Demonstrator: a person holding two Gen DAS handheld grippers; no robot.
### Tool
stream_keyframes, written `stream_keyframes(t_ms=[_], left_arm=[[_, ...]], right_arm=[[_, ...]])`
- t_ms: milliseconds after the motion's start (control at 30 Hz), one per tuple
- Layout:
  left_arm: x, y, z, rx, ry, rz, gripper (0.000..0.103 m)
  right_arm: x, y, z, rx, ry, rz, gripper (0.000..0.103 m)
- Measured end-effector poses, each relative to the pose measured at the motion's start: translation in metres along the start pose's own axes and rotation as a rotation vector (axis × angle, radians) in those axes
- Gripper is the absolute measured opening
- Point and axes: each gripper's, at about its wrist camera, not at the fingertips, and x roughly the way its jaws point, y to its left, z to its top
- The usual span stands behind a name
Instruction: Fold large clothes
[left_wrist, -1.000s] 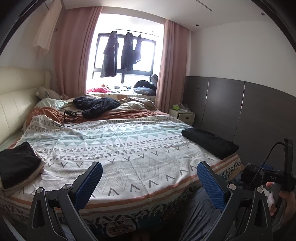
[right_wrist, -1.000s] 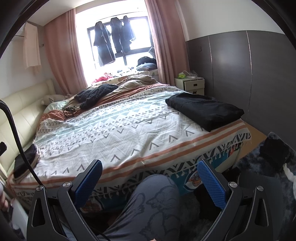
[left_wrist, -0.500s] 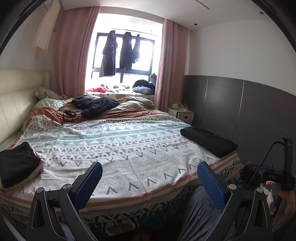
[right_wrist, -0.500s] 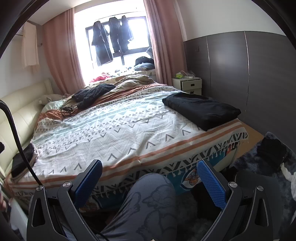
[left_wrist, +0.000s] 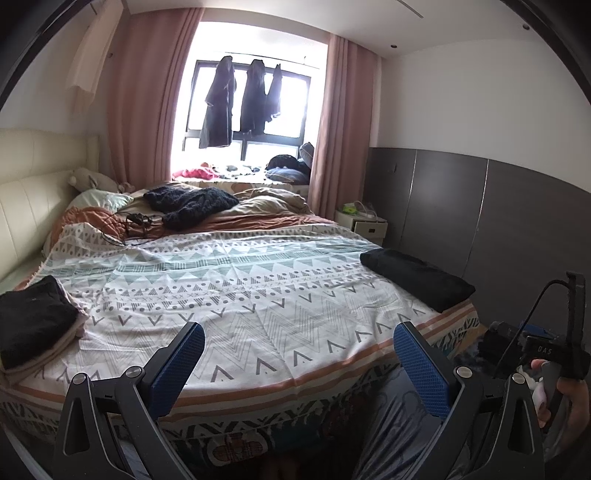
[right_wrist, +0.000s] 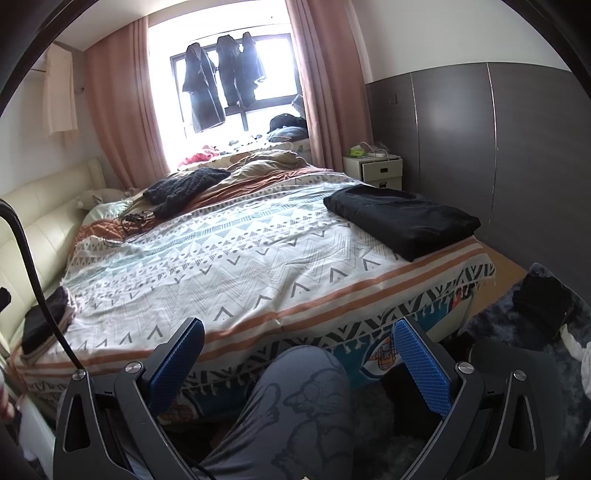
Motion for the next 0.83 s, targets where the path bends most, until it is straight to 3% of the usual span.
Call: stream_keyframes(t_ms=[833], left_arm=[[-0.012, 0.007, -0.005, -0.033, -0.015, 0.004, 0.102]], right_arm=[[-0.009, 0.012, -0.001, -0.043, -0.027, -0.027, 0.103]])
